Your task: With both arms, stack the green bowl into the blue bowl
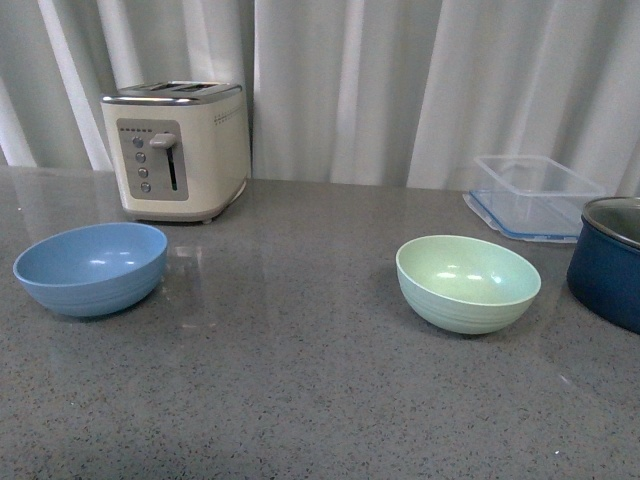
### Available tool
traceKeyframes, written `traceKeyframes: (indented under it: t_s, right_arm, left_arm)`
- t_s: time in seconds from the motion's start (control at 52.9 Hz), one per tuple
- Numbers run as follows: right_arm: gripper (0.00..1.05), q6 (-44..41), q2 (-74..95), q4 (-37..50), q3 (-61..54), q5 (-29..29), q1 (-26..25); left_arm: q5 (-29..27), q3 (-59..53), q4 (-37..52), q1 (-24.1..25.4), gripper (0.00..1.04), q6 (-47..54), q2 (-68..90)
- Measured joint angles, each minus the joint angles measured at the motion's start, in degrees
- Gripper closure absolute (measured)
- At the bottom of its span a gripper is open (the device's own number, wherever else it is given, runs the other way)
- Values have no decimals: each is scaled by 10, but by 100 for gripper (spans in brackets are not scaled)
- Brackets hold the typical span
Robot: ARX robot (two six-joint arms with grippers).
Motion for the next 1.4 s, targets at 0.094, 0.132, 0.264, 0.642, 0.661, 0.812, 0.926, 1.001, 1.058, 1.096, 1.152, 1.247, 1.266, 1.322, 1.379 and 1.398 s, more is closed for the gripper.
traceKeyframes:
  t_s: [0.094, 0.132, 0.264, 0.642, 0.661, 0.812, 0.926, 1.001, 1.058, 1.096, 1.152, 1.247, 1.266, 1.322, 1.379, 1.398]
  right_arm:
    - [10, 0, 0, 0, 0, 0, 0]
    - [10, 0, 0, 0, 0, 0, 0]
    - [10, 0, 0, 0, 0, 0, 0]
    - [10, 0, 0, 0, 0, 0, 0]
    - [10, 0, 0, 0, 0, 0, 0]
    - [10, 0, 0, 0, 0, 0, 0]
    - [10, 0, 0, 0, 0, 0, 0]
    - [10, 0, 0, 0, 0, 0, 0]
    - [10, 0, 0, 0, 0, 0, 0]
    - [10, 0, 0, 0, 0, 0, 0]
    - [10, 0, 0, 0, 0, 0, 0]
    - [10, 0, 0, 0, 0, 0, 0]
    - [10, 0, 0, 0, 0, 0, 0]
    - [10, 0, 0, 0, 0, 0, 0]
    - [10, 0, 0, 0, 0, 0, 0]
    - [10, 0, 0, 0, 0, 0, 0]
  left_arm:
    - [3, 11, -3, -12, 7, 13, 35]
    - [10, 18, -11, -21, 7, 18, 49]
    - [14, 29, -26, -49, 7, 34, 85]
    - [19, 38, -23, -83, 7, 25, 177]
    - [20, 39, -23, -84, 7, 23, 183]
    - [10, 52, -19, -85, 7, 17, 213]
    - [11, 59, -17, -87, 7, 14, 228]
    - [11, 65, -13, -90, 7, 13, 241]
    - [11, 70, -7, -92, 7, 8, 254]
    - [11, 73, -7, -93, 7, 4, 261]
    - [11, 77, -7, -93, 7, 0, 271]
    - [11, 86, -5, -94, 7, -10, 286]
    - [13, 87, -5, -94, 7, -12, 287]
    - [15, 93, -4, -94, 7, -17, 294]
    - [14, 97, -3, -94, 7, -22, 298]
    - [13, 97, -3, -95, 8, -22, 300]
